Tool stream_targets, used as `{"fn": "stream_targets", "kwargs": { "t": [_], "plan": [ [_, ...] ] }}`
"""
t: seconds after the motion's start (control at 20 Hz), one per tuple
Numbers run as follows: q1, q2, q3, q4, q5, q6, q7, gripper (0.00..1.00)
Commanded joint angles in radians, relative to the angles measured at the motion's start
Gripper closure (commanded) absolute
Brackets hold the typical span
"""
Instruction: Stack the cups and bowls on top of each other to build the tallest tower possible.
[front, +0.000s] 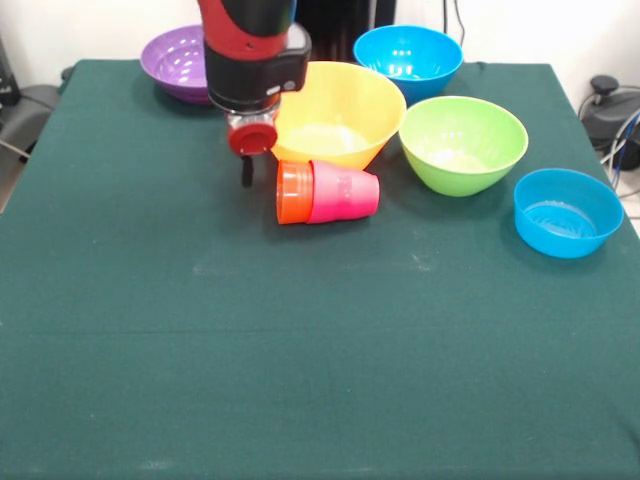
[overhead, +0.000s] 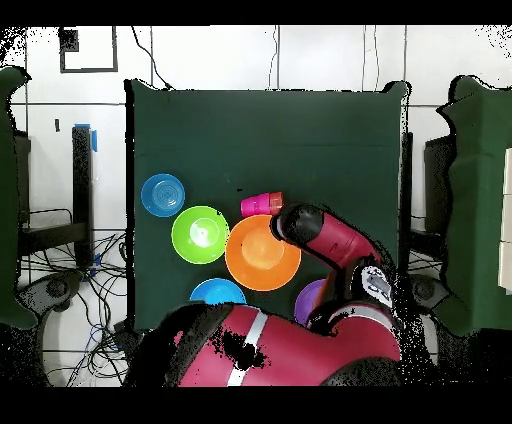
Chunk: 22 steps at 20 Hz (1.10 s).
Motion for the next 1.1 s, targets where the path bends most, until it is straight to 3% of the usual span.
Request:
{"fn": "stream_targets", "kwargs": {
  "t": [0.05,0.85,0.9,1.1],
  "plan": [
    [0.053,-0.058,0.015,-0.060,-0.062,0.148,-0.002,0.00],
    [0.057,-0.085,0.035,-0.024,-0.052,0.155,0.010,0.00],
    [0.057,-0.086,0.042,-0.018,-0.050,0.156,0.008,1.00],
    [0.061,-0.089,0.054,-0.004,-0.052,0.150,0.003,1.00]
  ]
}}
